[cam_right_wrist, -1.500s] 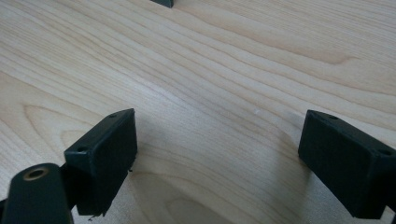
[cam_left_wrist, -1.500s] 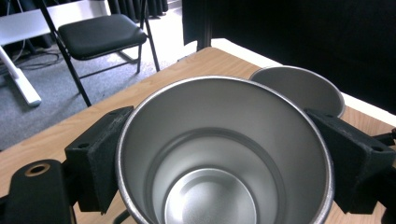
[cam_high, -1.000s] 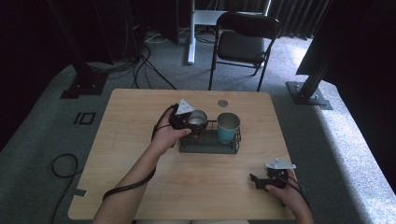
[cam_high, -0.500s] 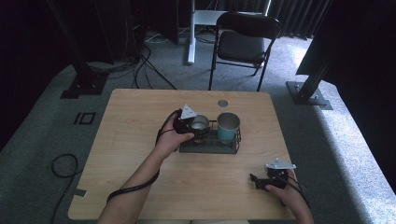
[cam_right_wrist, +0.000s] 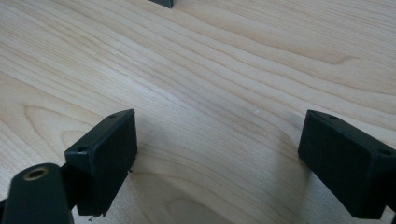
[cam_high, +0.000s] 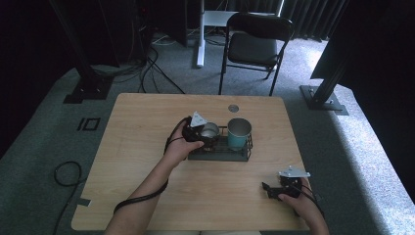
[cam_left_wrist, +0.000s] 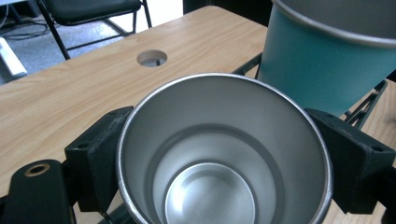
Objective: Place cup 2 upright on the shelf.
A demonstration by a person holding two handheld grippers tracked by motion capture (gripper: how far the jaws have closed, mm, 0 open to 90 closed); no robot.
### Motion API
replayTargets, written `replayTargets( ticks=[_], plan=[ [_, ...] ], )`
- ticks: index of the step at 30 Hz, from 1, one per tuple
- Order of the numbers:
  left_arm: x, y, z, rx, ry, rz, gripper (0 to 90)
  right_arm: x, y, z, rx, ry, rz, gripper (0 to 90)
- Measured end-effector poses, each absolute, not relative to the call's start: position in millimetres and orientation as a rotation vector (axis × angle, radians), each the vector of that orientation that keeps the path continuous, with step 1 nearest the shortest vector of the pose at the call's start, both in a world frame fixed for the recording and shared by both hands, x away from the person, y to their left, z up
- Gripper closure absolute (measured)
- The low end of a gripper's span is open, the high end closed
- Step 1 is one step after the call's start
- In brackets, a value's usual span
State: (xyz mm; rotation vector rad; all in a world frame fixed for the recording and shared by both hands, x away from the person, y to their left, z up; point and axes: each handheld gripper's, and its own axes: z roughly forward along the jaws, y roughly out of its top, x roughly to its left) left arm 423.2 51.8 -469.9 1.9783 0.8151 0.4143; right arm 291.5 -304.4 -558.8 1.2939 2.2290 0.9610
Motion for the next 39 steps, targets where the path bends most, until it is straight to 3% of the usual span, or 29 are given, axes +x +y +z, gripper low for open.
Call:
replayTargets(
  ticks=[7,12,39],
  plan=[
    [422,49,-472,1.995,0.792,0.437,13.8,292,-304,-559,1.294,2.229,0.962,11.3],
    [422,53,-466,1.974,0.791,0.437,2.2,292,-304,-559,1.294,2.229,0.962,11.3],
    [403,102,-441,1.919,0.838,0.443,2.3,291,-304,-559,1.291,2.230,0.958,11.3]
  ],
)
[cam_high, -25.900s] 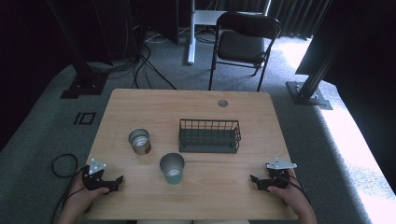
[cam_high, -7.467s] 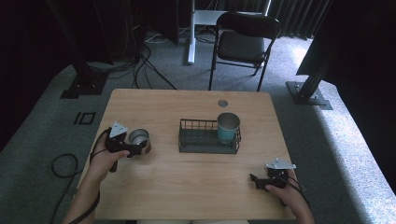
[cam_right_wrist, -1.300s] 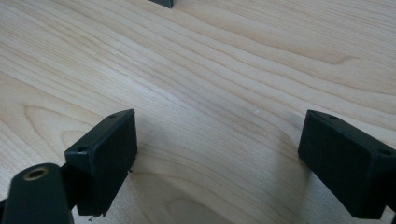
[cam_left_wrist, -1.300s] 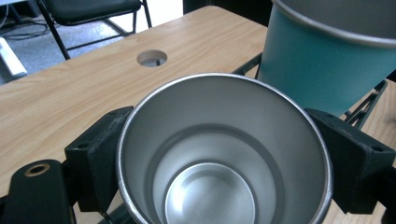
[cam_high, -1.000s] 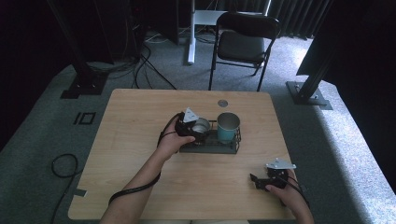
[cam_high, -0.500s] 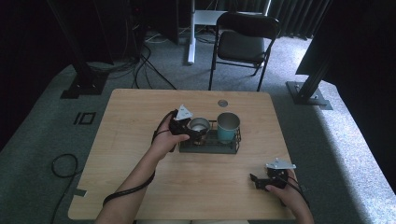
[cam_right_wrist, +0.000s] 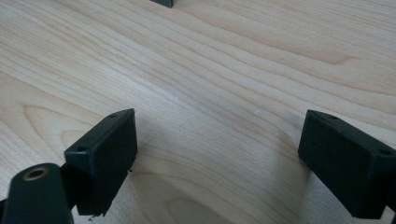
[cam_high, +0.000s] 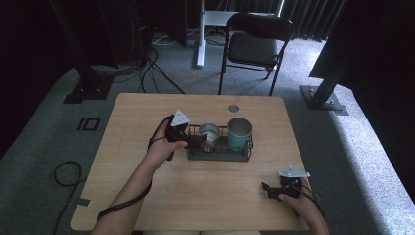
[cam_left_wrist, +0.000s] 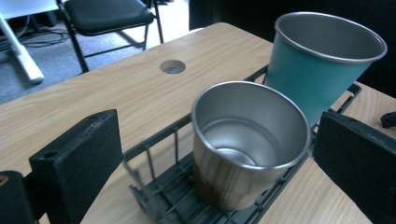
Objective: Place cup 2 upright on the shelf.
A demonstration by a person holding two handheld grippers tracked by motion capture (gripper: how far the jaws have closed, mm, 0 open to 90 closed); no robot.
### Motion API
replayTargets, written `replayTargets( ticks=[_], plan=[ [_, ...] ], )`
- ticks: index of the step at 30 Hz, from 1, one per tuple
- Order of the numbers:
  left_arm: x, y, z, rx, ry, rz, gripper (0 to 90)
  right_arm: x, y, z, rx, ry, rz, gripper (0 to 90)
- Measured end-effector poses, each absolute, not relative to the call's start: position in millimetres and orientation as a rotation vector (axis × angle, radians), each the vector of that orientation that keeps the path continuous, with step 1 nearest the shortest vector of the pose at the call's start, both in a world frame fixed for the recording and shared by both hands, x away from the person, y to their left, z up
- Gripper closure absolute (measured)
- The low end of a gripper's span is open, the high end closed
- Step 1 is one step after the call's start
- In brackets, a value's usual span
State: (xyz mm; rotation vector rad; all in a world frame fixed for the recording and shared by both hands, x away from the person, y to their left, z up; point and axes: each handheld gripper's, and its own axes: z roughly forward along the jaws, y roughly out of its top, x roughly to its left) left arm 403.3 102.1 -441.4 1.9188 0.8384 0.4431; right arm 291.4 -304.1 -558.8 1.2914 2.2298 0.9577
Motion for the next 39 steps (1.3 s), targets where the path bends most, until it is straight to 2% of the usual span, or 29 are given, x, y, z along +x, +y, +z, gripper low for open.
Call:
replayTargets(
  ticks=[13,30,39],
  plan=[
    [398,134,-439,1.882,0.894,0.480,2.3,291,-304,-559,1.291,2.230,0.957,11.3],
    [391,173,-454,1.875,0.998,0.559,2.2,291,-304,-559,1.291,2.230,0.958,11.3],
    [384,188,-459,1.861,1.021,0.559,2.2,291,-304,-559,1.291,2.230,0.958,11.3]
  ],
)
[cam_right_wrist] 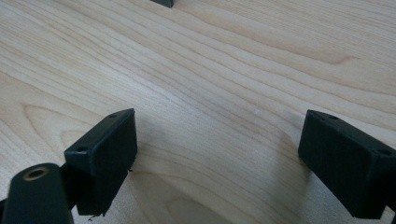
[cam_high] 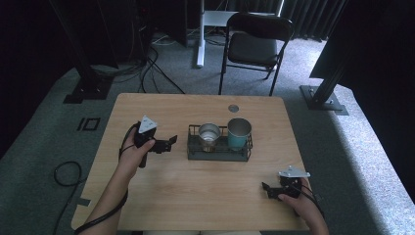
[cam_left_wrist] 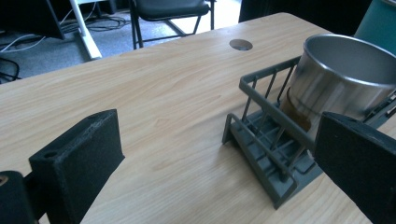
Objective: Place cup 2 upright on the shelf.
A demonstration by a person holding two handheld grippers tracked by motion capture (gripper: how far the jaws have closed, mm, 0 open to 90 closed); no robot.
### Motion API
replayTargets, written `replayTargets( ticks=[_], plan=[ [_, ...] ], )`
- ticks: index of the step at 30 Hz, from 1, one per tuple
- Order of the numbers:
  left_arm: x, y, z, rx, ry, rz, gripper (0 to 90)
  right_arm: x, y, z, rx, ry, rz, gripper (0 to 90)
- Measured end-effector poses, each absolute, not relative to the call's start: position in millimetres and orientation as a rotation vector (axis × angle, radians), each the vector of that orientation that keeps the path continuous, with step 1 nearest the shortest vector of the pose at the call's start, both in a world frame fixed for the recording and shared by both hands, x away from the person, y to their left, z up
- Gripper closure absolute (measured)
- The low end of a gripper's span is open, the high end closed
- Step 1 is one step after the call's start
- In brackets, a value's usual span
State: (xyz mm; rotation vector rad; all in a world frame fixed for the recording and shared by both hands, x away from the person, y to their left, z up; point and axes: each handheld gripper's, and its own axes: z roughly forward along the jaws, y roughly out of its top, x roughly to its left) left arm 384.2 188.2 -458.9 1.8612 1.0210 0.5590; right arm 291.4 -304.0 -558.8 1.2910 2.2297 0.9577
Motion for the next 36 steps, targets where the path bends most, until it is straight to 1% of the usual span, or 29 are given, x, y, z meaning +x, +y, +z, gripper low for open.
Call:
replayTargets(
  ticks=[36],
  plan=[
    [353,231,-492,1.862,1.167,0.556,2.3,291,-304,-559,1.291,2.229,0.957,11.3]
  ],
)
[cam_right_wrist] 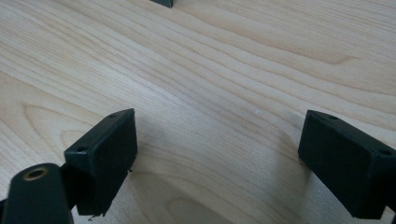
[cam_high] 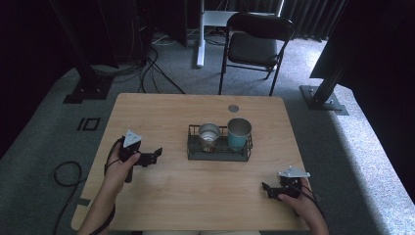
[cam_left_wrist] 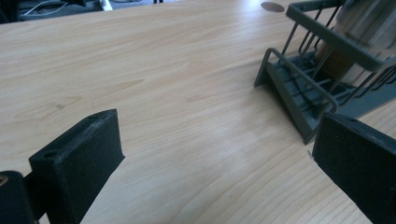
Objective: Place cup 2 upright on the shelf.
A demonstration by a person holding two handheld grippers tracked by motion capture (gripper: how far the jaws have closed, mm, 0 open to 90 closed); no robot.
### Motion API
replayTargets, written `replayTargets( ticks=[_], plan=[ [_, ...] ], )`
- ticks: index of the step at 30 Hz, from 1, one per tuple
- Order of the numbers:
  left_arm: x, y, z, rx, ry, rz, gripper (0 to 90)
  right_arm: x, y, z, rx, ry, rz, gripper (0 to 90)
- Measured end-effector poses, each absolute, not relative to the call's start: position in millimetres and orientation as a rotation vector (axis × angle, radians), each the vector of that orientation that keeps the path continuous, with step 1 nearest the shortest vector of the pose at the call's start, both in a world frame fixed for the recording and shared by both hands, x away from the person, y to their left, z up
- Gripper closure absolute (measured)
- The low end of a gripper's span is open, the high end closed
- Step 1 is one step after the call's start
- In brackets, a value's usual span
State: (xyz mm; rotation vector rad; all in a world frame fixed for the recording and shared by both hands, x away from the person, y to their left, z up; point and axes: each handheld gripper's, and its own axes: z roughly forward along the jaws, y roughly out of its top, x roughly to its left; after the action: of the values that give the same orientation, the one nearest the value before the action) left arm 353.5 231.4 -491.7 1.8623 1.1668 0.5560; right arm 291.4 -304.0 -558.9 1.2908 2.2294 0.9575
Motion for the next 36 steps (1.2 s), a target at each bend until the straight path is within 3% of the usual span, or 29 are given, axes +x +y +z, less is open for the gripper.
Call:
replayTargets(
  ticks=[36],
  plan=[
    [307,271,-520,1.809,1.371,0.569,2.3,292,-304,-559,1.287,2.230,0.958,11.3]
  ],
)
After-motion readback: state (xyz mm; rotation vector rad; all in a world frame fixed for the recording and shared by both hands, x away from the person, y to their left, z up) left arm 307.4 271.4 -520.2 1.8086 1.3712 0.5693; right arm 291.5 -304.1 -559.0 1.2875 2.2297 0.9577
